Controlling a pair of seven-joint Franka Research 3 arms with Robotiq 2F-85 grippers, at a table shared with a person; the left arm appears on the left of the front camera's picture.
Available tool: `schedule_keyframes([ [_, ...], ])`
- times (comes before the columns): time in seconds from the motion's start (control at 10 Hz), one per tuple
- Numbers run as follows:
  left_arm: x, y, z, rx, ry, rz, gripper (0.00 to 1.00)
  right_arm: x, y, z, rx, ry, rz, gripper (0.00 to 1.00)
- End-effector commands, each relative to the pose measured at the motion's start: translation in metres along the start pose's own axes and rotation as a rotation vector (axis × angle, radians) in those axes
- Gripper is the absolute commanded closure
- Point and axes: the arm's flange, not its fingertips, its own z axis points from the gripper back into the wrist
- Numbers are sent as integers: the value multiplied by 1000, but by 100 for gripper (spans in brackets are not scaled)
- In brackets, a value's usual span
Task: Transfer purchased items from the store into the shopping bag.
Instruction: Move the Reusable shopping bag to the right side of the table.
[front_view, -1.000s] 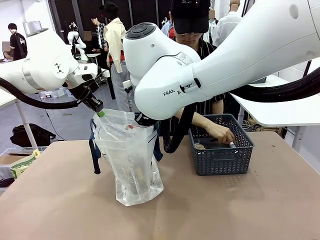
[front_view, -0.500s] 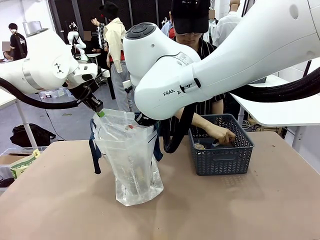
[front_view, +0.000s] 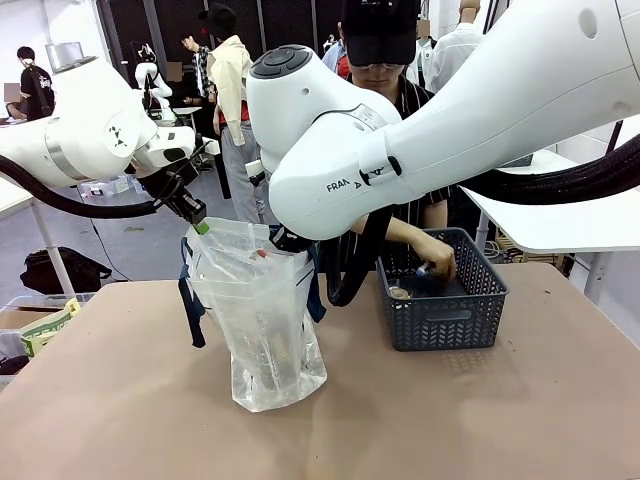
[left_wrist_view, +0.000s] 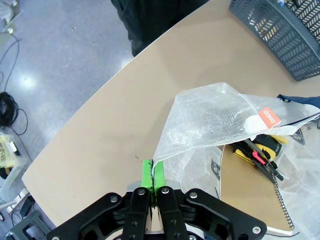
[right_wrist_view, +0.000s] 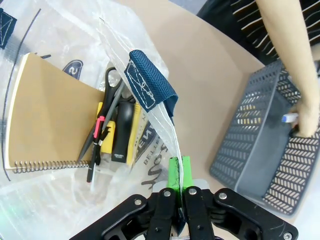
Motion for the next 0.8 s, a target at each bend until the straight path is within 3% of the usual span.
schedule_keyframes([
  [0.0, -5, 1, 3, 7, -16, 11, 100, -3, -3, 1, 17, 9, 6, 100],
  [0.7, -5, 1, 3, 7, -16, 11, 100, -3, -3, 1, 17, 9, 6, 100],
])
